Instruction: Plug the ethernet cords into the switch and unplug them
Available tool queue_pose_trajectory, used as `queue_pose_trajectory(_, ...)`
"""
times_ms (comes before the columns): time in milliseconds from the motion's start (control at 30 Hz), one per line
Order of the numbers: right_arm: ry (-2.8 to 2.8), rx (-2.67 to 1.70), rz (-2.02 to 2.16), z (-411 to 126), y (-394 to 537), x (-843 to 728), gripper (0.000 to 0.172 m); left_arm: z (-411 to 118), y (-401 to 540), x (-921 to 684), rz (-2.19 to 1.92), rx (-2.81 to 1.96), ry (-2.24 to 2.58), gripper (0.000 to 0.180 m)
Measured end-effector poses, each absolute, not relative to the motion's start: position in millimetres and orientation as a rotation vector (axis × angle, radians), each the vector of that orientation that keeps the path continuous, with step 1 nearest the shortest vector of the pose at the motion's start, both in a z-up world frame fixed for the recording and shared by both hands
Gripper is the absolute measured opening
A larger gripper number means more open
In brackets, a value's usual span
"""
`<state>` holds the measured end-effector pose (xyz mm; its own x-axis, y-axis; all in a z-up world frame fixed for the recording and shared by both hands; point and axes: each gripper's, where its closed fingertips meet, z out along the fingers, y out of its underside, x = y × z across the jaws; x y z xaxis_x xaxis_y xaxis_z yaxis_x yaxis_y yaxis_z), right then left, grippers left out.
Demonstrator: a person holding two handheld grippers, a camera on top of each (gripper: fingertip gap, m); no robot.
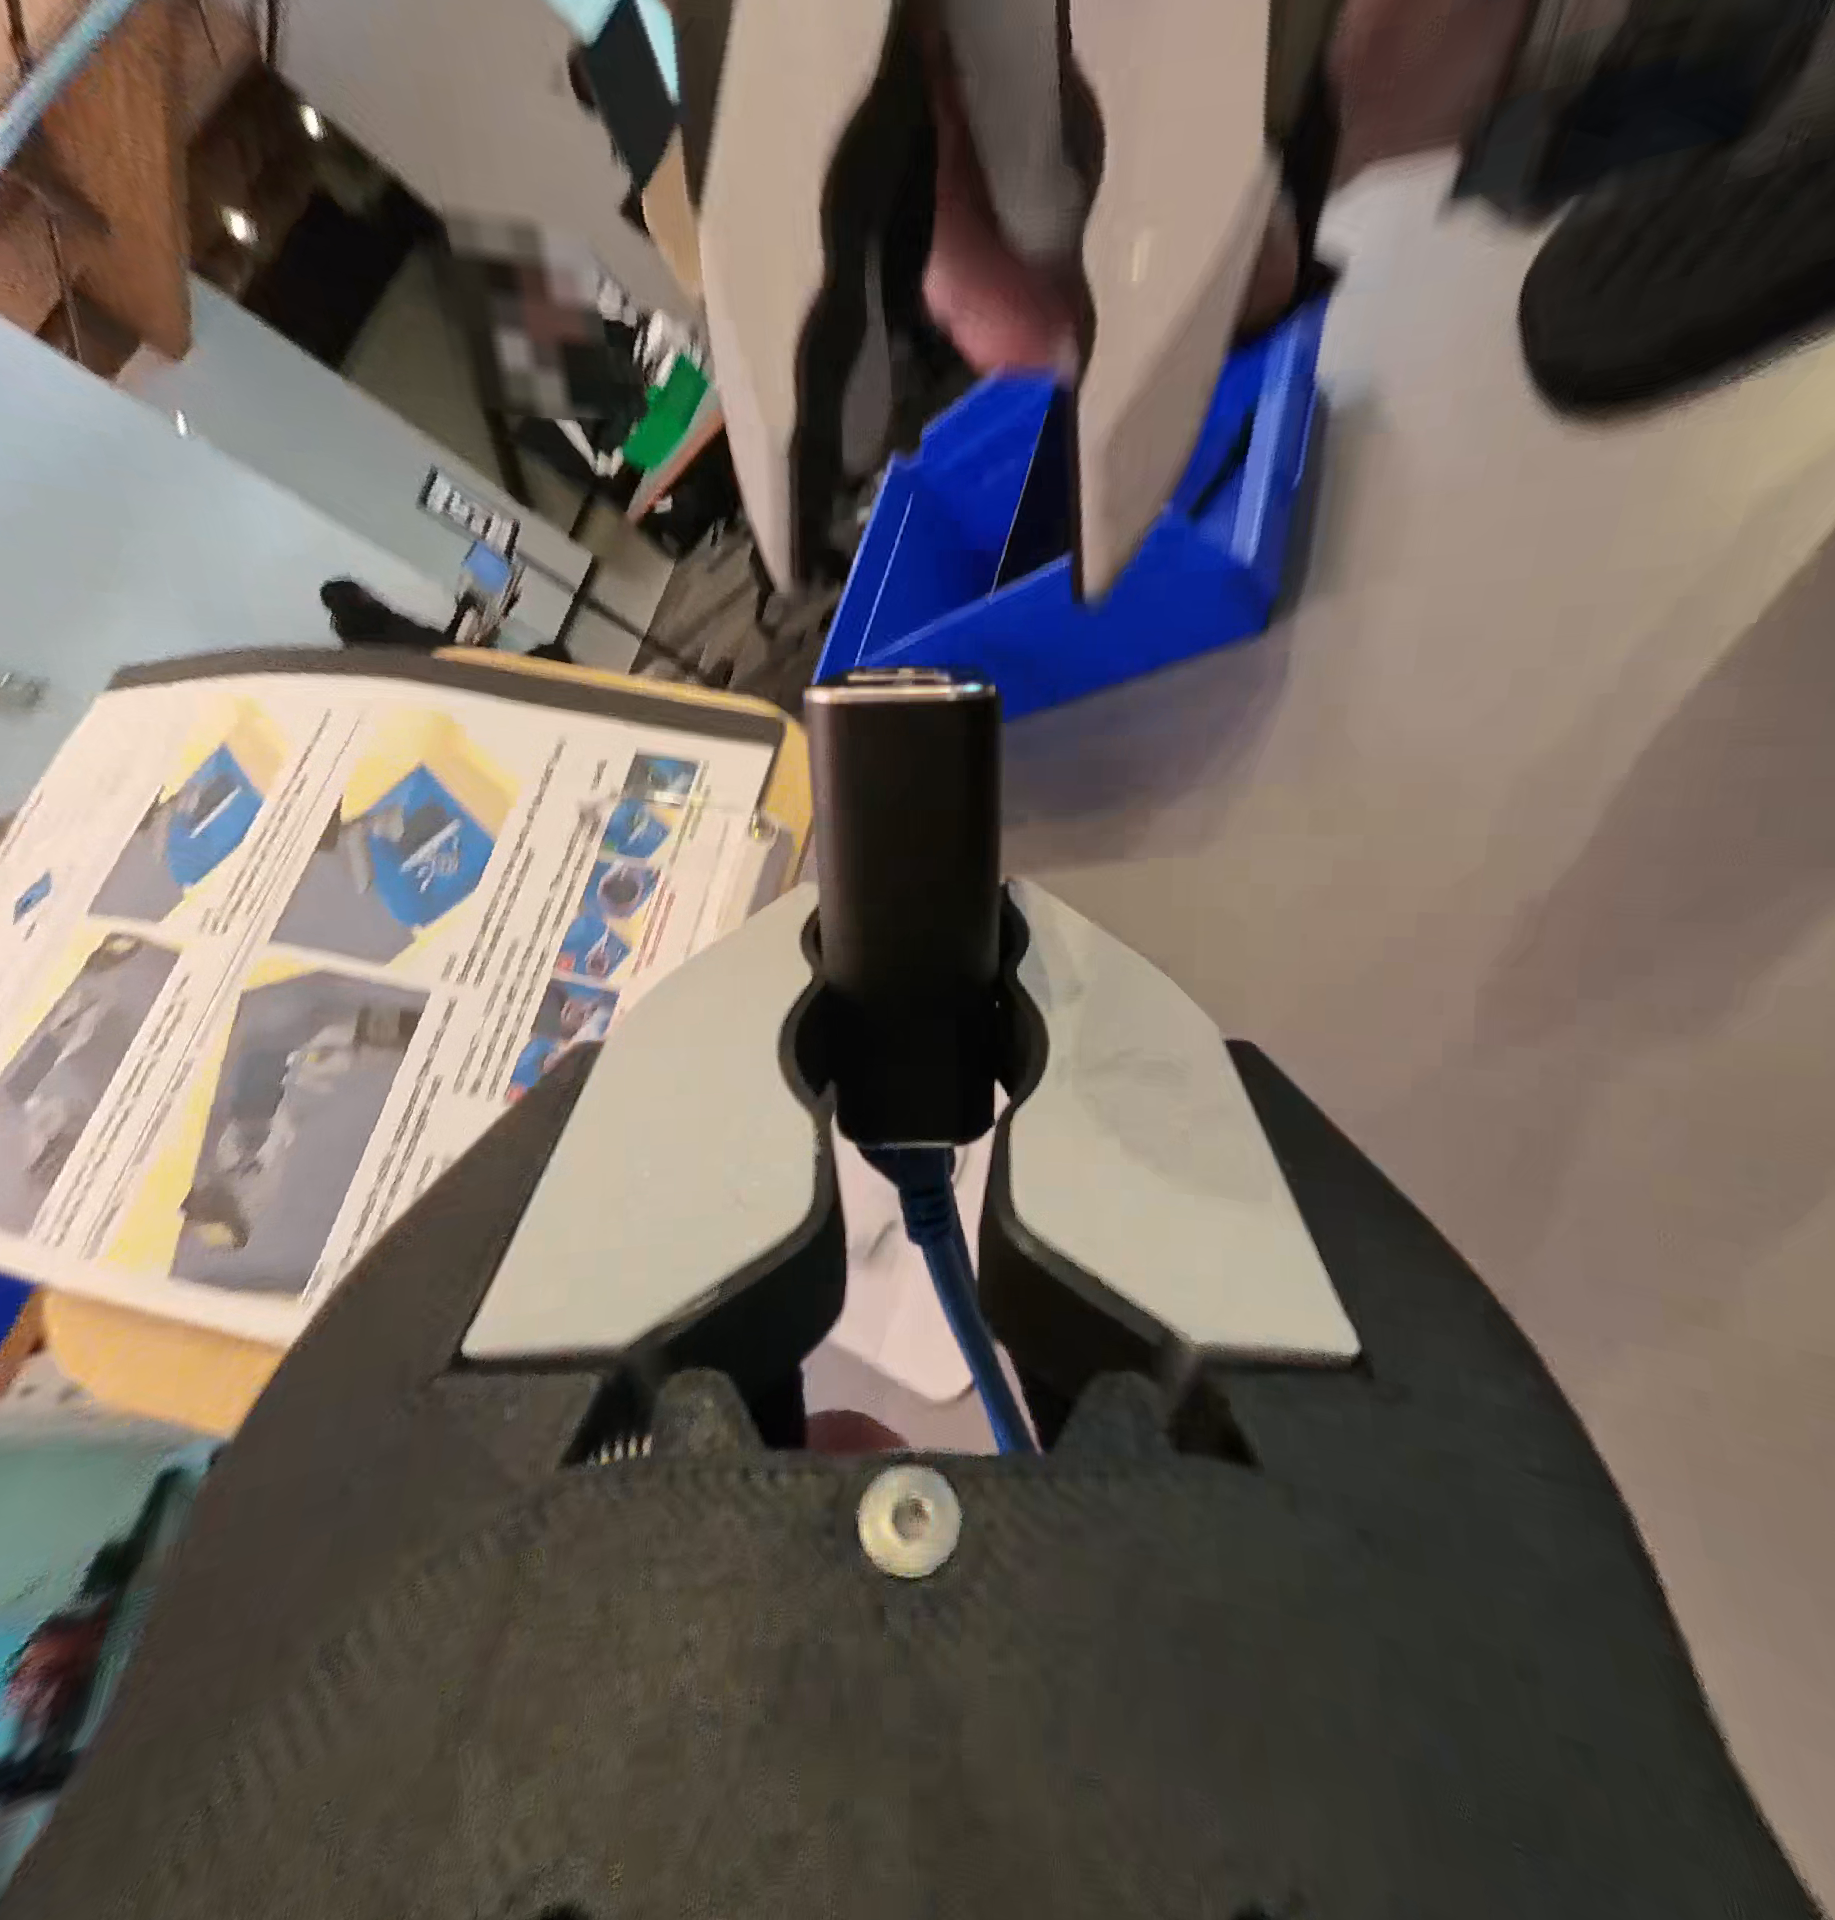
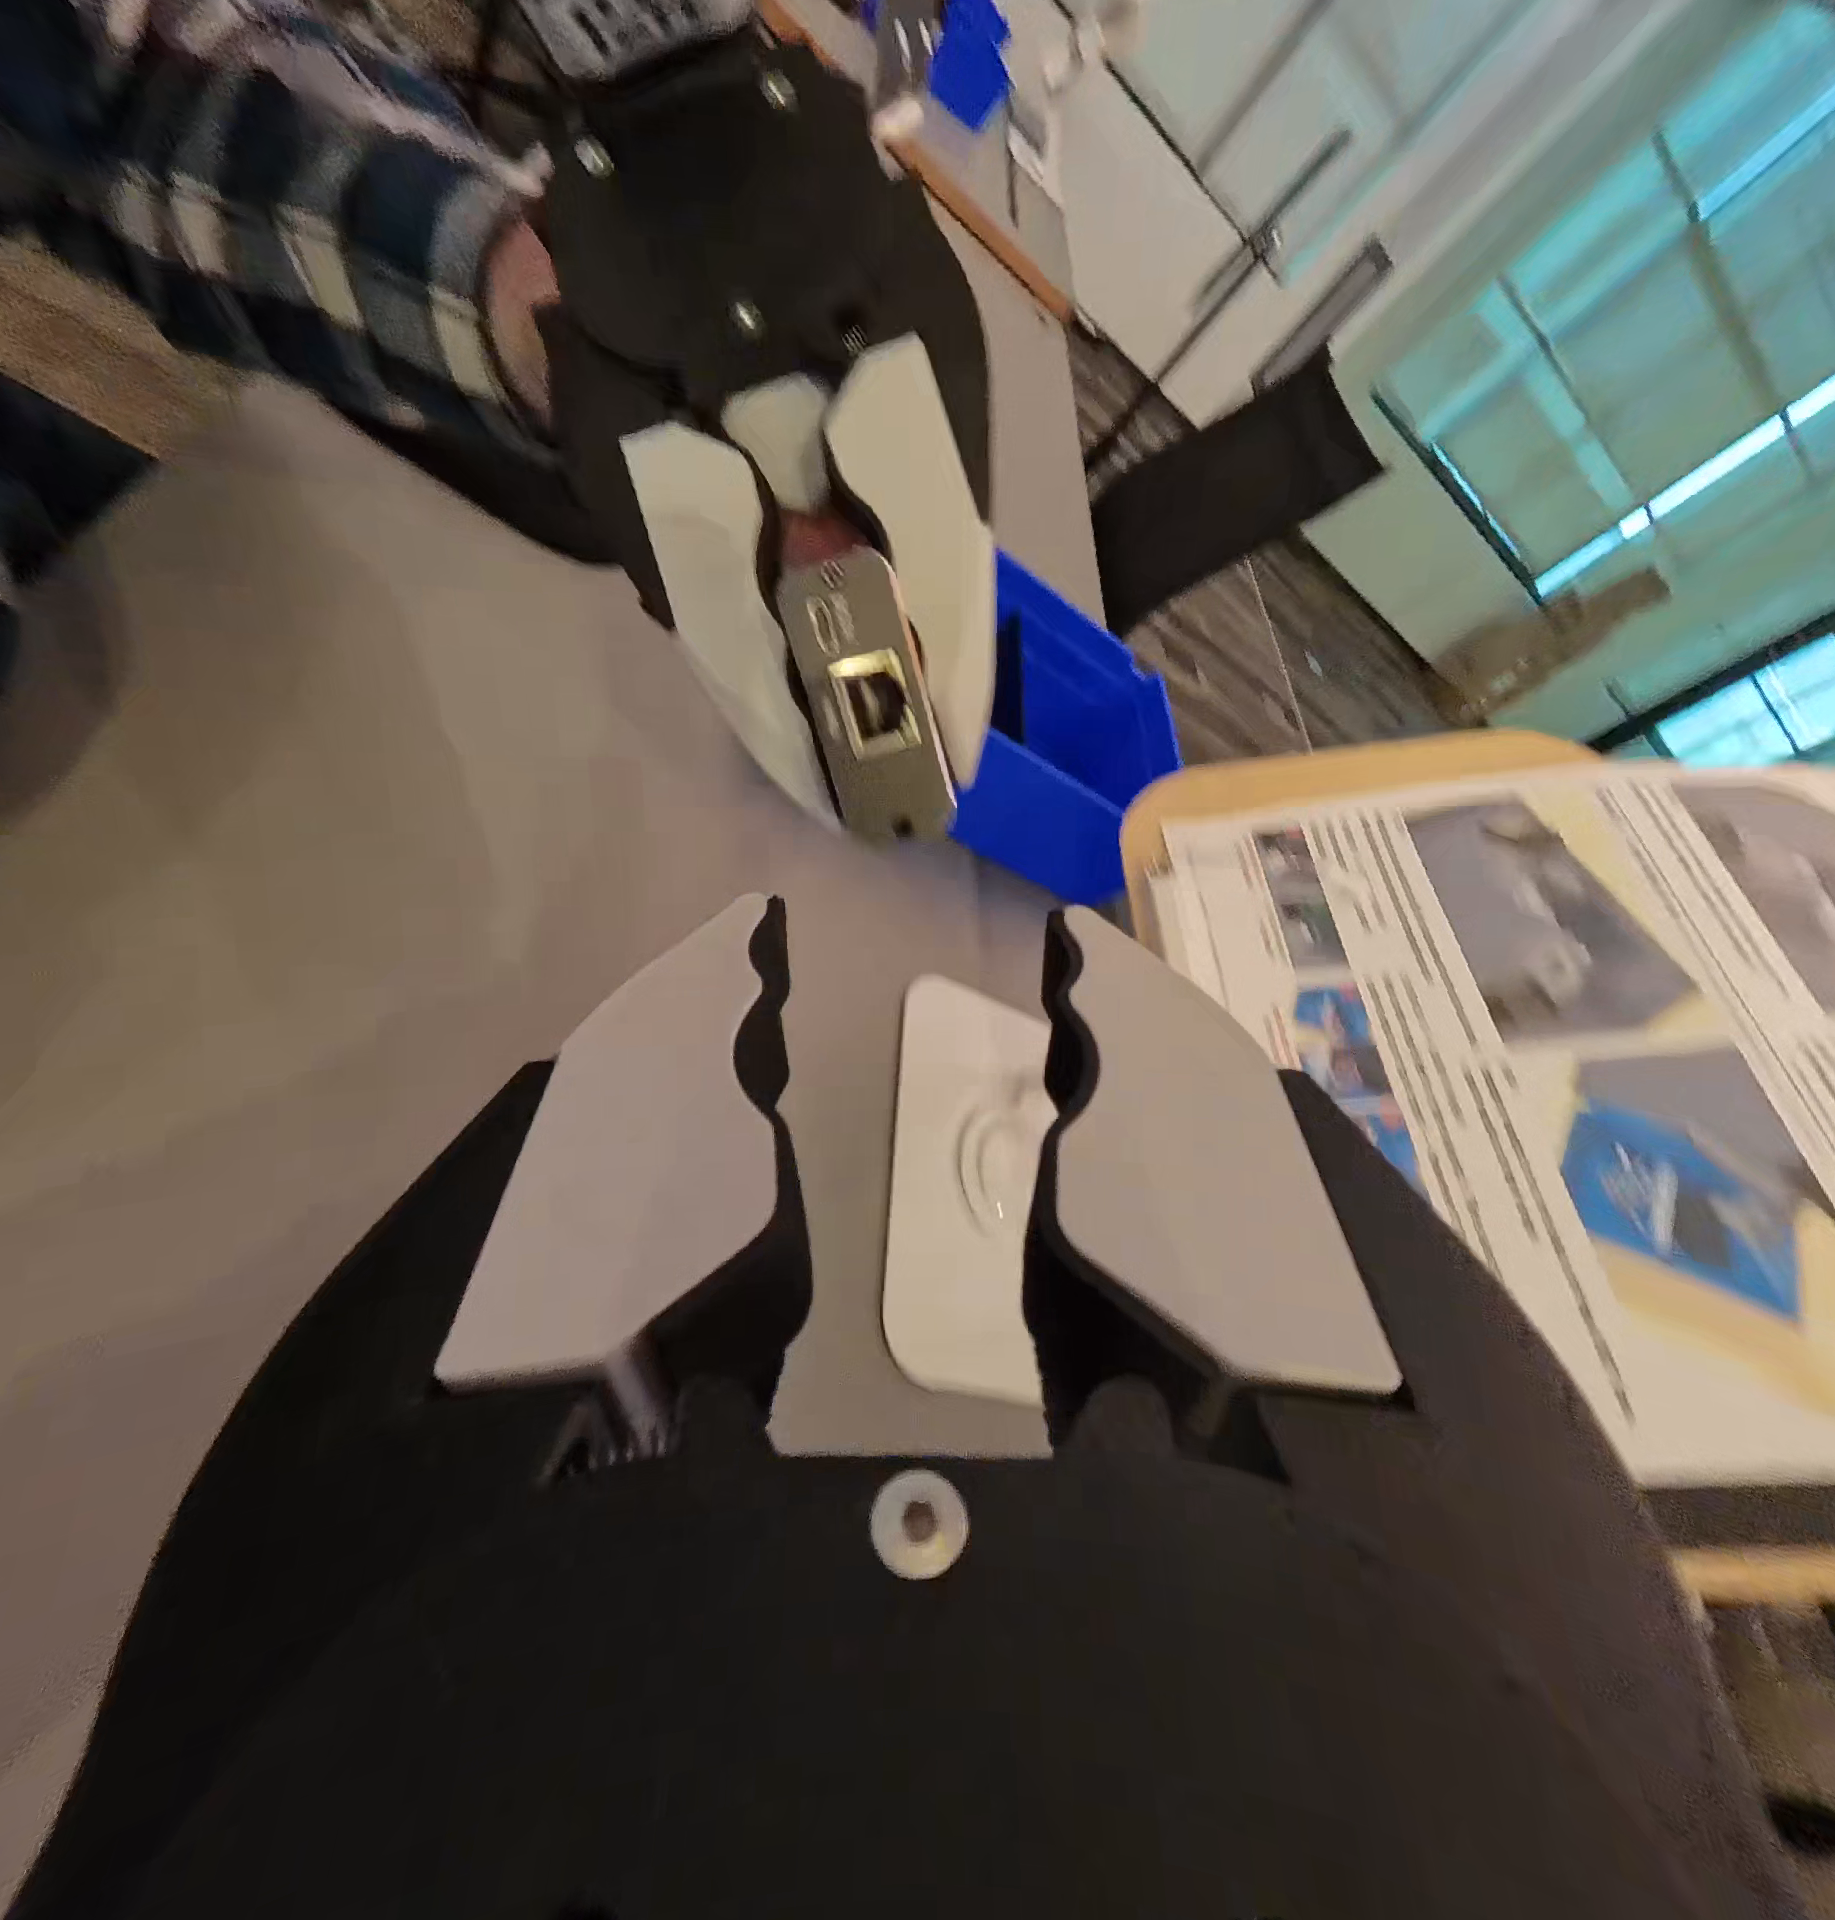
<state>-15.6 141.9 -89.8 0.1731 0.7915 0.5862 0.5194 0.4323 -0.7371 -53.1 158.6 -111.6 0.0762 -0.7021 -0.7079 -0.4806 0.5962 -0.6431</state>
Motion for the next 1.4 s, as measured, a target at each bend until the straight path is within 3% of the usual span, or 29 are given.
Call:
queue_pose_trajectory(200,-1.490,-1.073,0.410,-80.3,128.7,-59.2,0.027,-101.2,140.0,-45.5,-0.430,-0.972,1.566,0.027)
queue_pose_trajectory(333,-1.511,-1.099,0.364,-81.7,128.3,-60.7,0.025,-104.2,139.9,-45.5,-0.483,-0.964,1.578,0.026)
queue_pose_trajectory(367,-1.524,-1.136,0.333,-84.1,131.4,-60.3,0.025,-105.8,145.3,-46.2,-0.448,-0.971,1.574,0.029)
queue_pose_trajectory(433,-1.549,-1.205,0.224,-85.8,139.9,-54.1,0.025,-107.8,161.6,-50.8,-0.333,-0.991,1.556,0.052)
queue_pose_trajectory(467,-1.570,-1.247,0.147,-87.2,145.1,-49.1,0.025,-108.2,167.3,-53.8,-0.288,-1.002,1.559,0.052)
queue_pose_trajectory(633,-1.697,-1.440,-0.101,-96.3,158.7,-36.4,0.025,-109.0,176.1,-52.3,-0.099,-0.991,1.637,0.047)
queue_pose_trajectory(733,-1.737,-1.500,-0.161,-99.2,162.1,-38.7,0.025,-114.5,174.0,-45.5,-0.079,-0.983,1.689,0.029)
queue_pose_trajectory(933,-1.707,-1.487,-0.177,-89.6,164.0,-42.6,0.025,-106.2,178.0,-46.5,-0.162,-1.016,1.601,0.024)
queue_pose_trajectory(1000,-1.641,-1.440,-0.114,-75.2,162.4,-43.5,0.042,-101.4,179.6,-48.9,-0.204,-1.018,1.567,0.024)
queue_pose_trajectory(1133,-1.568,-1.410,0.050,-66.7,159.1,-34.3,0.047,-90.4,169.2,-50.6,-0.423,-0.976,1.521,0.023)
queue_pose_trajectory(1233,-1.568,-1.383,0.117,-75.2,158.8,-36.3,0.041,-88.1,160.6,-50.3,-0.561,-0.947,1.519,0.023)
queue_pose_trajectory(1300,-1.575,-1.356,0.151,-77.8,157.0,-39.9,0.025,-89.5,158.7,-49.7,-0.598,-0.938,1.521,0.023)
queue_pose_trajectory(1400,-1.600,-1.339,0.151,-78.8,154.3,-39.3,0.024,-91.6,156.3,-48.8,-0.612,-0.914,1.521,0.024)
